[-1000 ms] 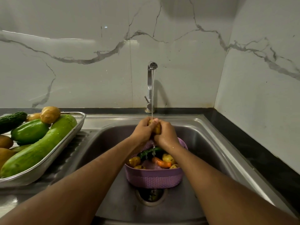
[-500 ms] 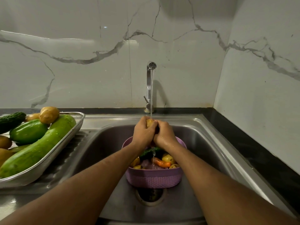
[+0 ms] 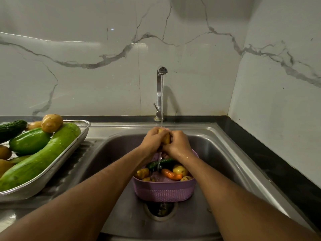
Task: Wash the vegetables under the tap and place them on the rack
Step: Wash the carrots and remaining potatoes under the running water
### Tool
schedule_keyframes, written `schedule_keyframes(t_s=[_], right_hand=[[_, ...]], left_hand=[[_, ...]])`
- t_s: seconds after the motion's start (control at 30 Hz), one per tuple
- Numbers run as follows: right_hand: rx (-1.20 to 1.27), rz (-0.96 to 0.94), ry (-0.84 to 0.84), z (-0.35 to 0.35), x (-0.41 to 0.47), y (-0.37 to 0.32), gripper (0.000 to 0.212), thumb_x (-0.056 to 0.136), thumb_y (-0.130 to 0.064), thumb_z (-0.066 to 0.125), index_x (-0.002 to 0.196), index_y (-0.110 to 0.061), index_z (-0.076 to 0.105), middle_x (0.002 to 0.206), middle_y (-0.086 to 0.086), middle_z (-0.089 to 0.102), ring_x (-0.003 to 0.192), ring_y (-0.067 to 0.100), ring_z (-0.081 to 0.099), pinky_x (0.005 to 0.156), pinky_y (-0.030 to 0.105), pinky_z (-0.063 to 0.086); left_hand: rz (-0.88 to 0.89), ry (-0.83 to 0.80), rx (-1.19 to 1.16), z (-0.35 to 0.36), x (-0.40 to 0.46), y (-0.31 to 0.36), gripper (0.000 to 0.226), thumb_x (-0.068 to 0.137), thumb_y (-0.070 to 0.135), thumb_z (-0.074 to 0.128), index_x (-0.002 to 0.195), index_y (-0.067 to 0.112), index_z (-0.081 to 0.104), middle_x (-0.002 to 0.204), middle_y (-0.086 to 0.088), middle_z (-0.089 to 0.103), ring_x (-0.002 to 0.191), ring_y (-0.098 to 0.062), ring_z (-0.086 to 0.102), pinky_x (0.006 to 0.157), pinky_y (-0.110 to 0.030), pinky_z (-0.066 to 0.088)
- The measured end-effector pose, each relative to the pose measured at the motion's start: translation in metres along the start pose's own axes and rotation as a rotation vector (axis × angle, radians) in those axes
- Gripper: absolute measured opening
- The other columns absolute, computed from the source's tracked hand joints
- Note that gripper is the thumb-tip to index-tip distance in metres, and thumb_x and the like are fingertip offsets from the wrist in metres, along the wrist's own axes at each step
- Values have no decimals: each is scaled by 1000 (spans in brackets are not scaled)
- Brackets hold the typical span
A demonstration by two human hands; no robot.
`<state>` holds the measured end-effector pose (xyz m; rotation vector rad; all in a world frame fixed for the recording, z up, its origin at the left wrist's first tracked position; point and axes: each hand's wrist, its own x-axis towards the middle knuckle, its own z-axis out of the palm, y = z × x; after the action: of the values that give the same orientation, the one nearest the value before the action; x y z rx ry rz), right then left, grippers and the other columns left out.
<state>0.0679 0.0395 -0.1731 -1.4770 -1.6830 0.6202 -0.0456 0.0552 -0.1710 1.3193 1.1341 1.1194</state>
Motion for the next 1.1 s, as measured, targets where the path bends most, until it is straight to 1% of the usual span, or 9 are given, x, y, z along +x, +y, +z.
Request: schedule_keyframes(t_s=[0.1, 0.3, 0.43, 0.53, 0.63, 0.7, 0.8, 0.97, 1.1], right_hand=[[-7, 5, 5, -3, -2, 0, 23, 89, -3, 75, 94, -21, 61, 86, 5, 70, 73, 17, 74, 64, 27, 63], [-47, -39, -3, -4, -3, -2, 18, 90, -2, 73, 105, -12, 68, 83, -3, 64, 77, 12, 67, 57, 15, 50], [-81, -78, 12, 0, -1, -9, 17, 88, -3, 74, 100, -15, 69, 85, 0, 70, 74, 12, 70, 59, 20, 55], [-95, -106, 5, 6, -1, -13, 20, 87, -5, 76, 85, -22, 64, 78, 1, 70, 67, 15, 72, 66, 34, 64], [-149, -133, 4, 11, -1, -17, 26, 85, -8, 78, 80, -26, 61, 79, -3, 67, 74, 13, 67, 71, 33, 60], [-142, -130, 17, 11, -1, -16, 18, 84, -11, 79, 92, -23, 69, 86, -3, 70, 81, 14, 68, 78, 34, 60], [-87, -85, 29, 3, -1, -11, 30, 78, -10, 83, 104, -20, 75, 91, -2, 74, 84, 14, 71, 78, 36, 62], [-29, -58, 57, -8, -4, -5, 30, 73, -9, 88, 99, -20, 77, 88, -2, 76, 80, 14, 73, 77, 39, 64], [-66, -86, 52, -4, -5, -10, 29, 76, -10, 86, 101, -22, 76, 92, -3, 75, 85, 14, 71, 83, 38, 62]], left_hand=[[6, -36, 14, 1, -1, -1, 27, 102, 33, 58, 122, 16, 52, 108, -13, 60, 90, -25, 61, 66, -35, 52], [66, 4, 39, 1, -5, -4, 31, 101, 27, 57, 129, 18, 46, 119, -15, 59, 103, -27, 63, 74, -34, 56], [155, 163, 57, 3, -7, -1, 15, 104, 23, 51, 115, 15, 56, 103, -5, 62, 94, -19, 62, 85, -35, 55], [130, 220, 7, -1, -5, 1, 19, 104, 19, 45, 96, 9, 58, 86, -7, 59, 80, -19, 56, 78, -35, 52], [33, 271, -76, -4, -3, 4, 26, 105, 21, 41, 95, 8, 61, 84, -11, 60, 77, -20, 57, 72, -33, 53], [-10, 234, -122, -5, -3, 6, 29, 106, 25, 42, 96, 10, 64, 86, -10, 64, 79, -19, 60, 72, -33, 54], [-52, 119, -198, -6, -7, 12, 30, 108, 29, 45, 108, 10, 68, 92, -10, 68, 84, -21, 64, 68, -34, 56], [-52, -19, -170, -6, -8, 9, 39, 105, 35, 50, 128, 5, 62, 120, -25, 65, 96, -29, 64, 69, -36, 58], [-38, 85, -129, -3, -7, 9, 31, 106, 29, 47, 113, 6, 66, 98, -15, 68, 86, -23, 64, 73, -37, 56]])
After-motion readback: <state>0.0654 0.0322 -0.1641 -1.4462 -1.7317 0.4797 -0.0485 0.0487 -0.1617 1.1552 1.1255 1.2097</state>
